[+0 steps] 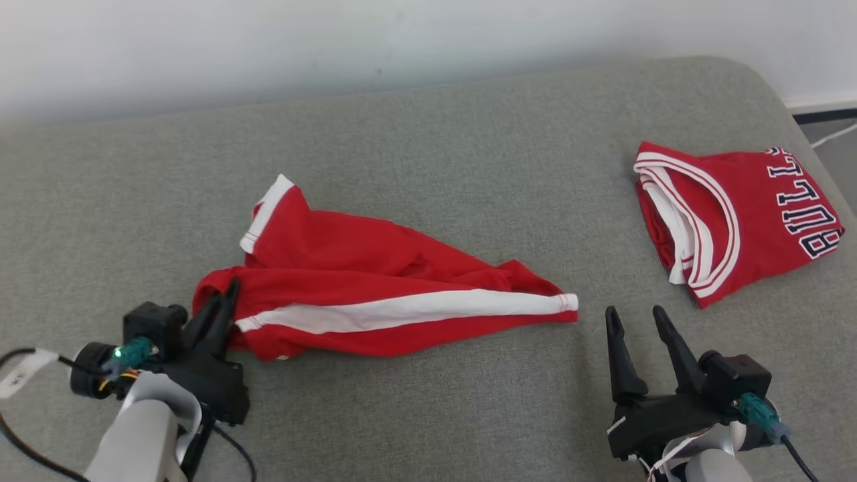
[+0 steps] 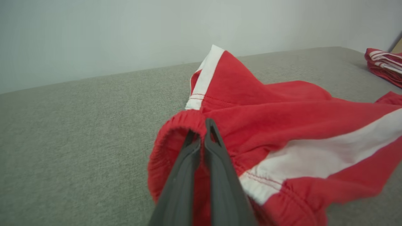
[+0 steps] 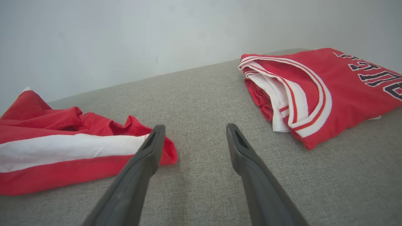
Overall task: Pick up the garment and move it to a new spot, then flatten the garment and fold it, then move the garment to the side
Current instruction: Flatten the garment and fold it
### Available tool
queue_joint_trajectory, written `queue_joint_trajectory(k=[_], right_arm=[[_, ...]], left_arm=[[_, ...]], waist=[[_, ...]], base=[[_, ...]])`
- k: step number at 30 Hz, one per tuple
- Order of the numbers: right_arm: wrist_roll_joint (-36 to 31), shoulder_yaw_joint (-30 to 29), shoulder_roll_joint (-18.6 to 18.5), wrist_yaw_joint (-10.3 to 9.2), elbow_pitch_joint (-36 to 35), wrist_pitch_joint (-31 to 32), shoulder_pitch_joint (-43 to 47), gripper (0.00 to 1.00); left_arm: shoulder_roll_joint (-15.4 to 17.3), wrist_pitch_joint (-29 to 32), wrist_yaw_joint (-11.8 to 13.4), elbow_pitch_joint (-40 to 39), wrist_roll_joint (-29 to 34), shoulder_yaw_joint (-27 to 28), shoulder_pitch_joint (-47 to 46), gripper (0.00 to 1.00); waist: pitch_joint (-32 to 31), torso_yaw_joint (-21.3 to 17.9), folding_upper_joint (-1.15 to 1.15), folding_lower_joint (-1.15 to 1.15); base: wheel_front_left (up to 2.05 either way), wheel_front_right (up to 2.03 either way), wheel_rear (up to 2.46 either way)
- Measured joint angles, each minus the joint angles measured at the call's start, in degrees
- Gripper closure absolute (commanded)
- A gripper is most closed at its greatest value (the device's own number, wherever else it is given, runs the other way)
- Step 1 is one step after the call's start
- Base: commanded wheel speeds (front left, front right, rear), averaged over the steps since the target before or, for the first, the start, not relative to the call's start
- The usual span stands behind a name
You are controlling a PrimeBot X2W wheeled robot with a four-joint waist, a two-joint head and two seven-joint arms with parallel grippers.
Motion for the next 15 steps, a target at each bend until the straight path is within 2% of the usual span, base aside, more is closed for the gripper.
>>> queue_joint_trajectory(k=[2,3,4,6,7,10,15], right_arm=[[0.00,0.02,-0.15,0.00,-0.04,0.00,-0.16,0.00],[-0.01,-0.02,-0.14,0.00,-0.04,0.01,-0.15,0.00],[-0.01,-0.09,-0.16,0.00,-0.12,0.01,-0.16,0.00],[-0.02,-0.24,-0.29,0.00,-0.15,0.01,-0.20,0.00],[-0.02,-0.33,-0.36,0.00,-0.14,0.01,-0.20,0.00],[-0.01,-0.98,-0.66,0.00,0.02,0.01,-0.27,0.00],[-0.08,-1.67,-0.83,0.00,0.13,0.01,-0.07,0.00]], left_arm=[[0.37,-0.20,-0.10,3.68,-0.64,0.22,-1.60,0.87],[0.43,-0.29,-0.11,5.37,-0.89,0.33,-2.35,0.80],[0.34,-0.47,-0.11,6.68,-1.13,0.52,-2.92,0.72],[0.09,-0.59,-0.08,8.62,-2.18,1.18,-3.74,0.46],[-0.18,-0.62,0.00,9.26,-2.67,1.70,-3.89,0.00],[-1.21,-0.77,0.05,8.16,-3.46,2.81,-3.56,0.00],[-2.72,-0.80,0.09,1.58,-3.97,5.38,0.52,0.00]], waist=[[0.63,-0.50,0.00,0.00],[0.91,-0.75,0.00,0.00],[1.13,-1.02,0.00,0.00],[1.48,-1.49,0.00,0.00],[1.58,-1.67,0.00,0.00],[1.35,-1.69,0.00,0.00],[0.12,-0.55,0.00,0.00]], base=[[0.00,0.00,0.00],[0.00,0.00,0.00],[0.00,0.00,0.00],[0.00,0.00,0.00],[0.00,0.00,0.00],[0.00,0.00,0.00],[0.00,0.00,0.00]])
